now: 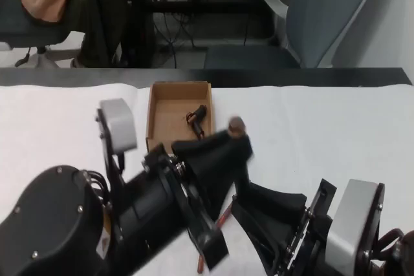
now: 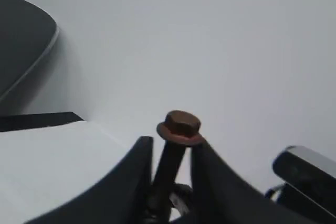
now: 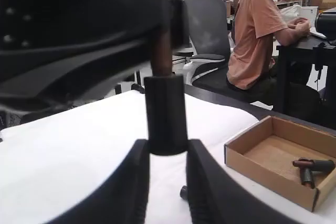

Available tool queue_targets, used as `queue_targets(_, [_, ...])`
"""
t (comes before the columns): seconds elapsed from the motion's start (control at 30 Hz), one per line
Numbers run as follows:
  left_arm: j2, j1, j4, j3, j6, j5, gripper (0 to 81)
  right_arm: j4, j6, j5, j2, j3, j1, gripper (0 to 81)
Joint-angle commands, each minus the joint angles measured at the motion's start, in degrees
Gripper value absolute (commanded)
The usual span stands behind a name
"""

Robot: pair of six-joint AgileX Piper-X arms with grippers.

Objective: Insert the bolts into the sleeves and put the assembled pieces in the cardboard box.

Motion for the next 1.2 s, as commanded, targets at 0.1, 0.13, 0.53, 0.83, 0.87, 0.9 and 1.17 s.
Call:
queue_targets(0.1, [-0.6,-0.1,1.2,-0.1,-0.4,2.4,70.0,-1.3,0.3,2.5,0.0,-0.7,0.0,0.6])
queue_targets(0.13, [-0.6,-0.1,1.6,-0.1,-0.4,2.4,70.0,-1.3,0.2,4.1,0.0,-0.7,0.0,0.6])
queue_targets(0.53, [-7.3,23.4,23.3,-2.0,9.7,16.0,70.0,2.8,3.6,4.7,0.0,-1.8,-10.6,0.6])
queue_targets(0.83, [-1.3,40.0,69.2,-16.6,47.0,24.2,70.0,32.1,-2.8,-2.2,5.1,-20.0,-17.2,0.6])
queue_targets(0.87, [-0.5,39.8,70.9,-17.6,49.1,23.1,70.0,32.7,-2.8,-2.9,6.3,-22.3,-17.7,0.6])
queue_targets(0.9, [0.6,39.5,72.8,-18.8,51.7,21.9,70.0,33.6,-2.5,-3.9,7.9,-24.7,-18.3,0.6])
queue_targets(1.17, [9.3,35.5,85.5,-25.8,64.4,10.6,70.0,37.9,-0.9,-8.7,25.9,-43.6,-22.5,0.6])
